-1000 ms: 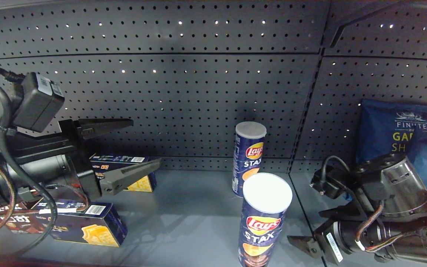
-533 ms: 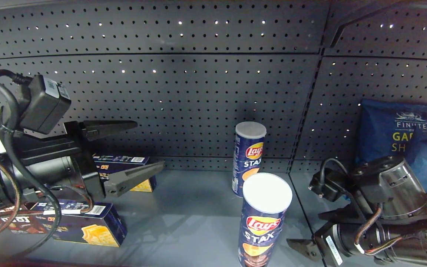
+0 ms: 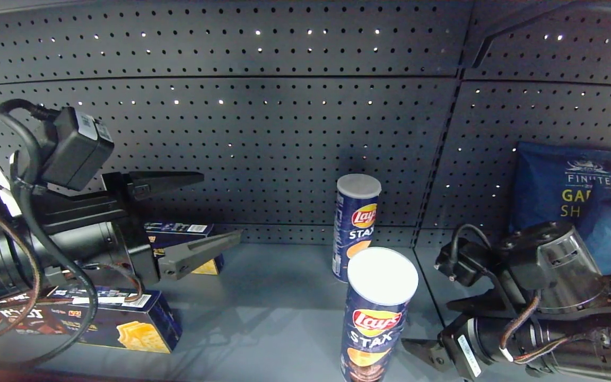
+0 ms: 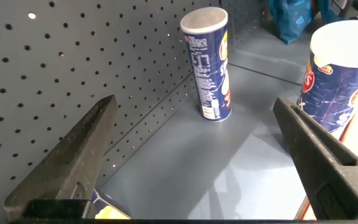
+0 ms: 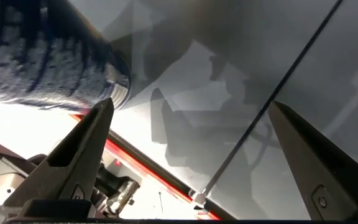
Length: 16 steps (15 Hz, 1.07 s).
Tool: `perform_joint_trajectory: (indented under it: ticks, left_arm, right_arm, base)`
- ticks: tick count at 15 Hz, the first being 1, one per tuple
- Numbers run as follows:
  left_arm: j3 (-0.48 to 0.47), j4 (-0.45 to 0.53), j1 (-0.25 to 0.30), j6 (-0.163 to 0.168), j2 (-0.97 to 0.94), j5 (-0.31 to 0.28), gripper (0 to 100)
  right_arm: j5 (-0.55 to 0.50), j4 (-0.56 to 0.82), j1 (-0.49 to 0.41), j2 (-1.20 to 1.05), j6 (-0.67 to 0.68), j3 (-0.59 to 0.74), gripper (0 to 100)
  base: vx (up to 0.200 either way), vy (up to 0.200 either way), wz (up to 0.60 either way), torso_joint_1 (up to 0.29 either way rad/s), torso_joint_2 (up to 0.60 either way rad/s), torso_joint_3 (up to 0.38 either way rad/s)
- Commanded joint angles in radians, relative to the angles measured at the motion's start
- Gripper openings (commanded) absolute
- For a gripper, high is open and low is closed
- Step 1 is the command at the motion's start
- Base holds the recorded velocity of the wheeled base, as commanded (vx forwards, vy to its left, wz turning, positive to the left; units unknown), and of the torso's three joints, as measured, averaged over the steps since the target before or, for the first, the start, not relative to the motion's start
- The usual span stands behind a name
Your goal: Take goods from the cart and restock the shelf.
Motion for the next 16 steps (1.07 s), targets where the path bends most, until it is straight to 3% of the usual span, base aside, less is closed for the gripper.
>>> perform_joint_trajectory:
  ticks: [1, 16]
  left_arm:
    - [-0.001, -0.003, 0.000, 0.000, 0.010, 0.000, 100]
    - [0.024, -0.003, 0.000, 0.000, 0.002, 0.000, 100]
  right_arm:
    - [0.000, 0.000, 0.004, 0.005, 0.000, -0.001, 100]
    - [0.003, -0.011, 0.037, 0.025, -0.001, -0.003, 100]
  base:
    - [0.000, 0.000, 0.00, 0.000, 0.00, 0.000]
    - [0.000, 0.000, 0.00, 0.000, 0.00, 0.000]
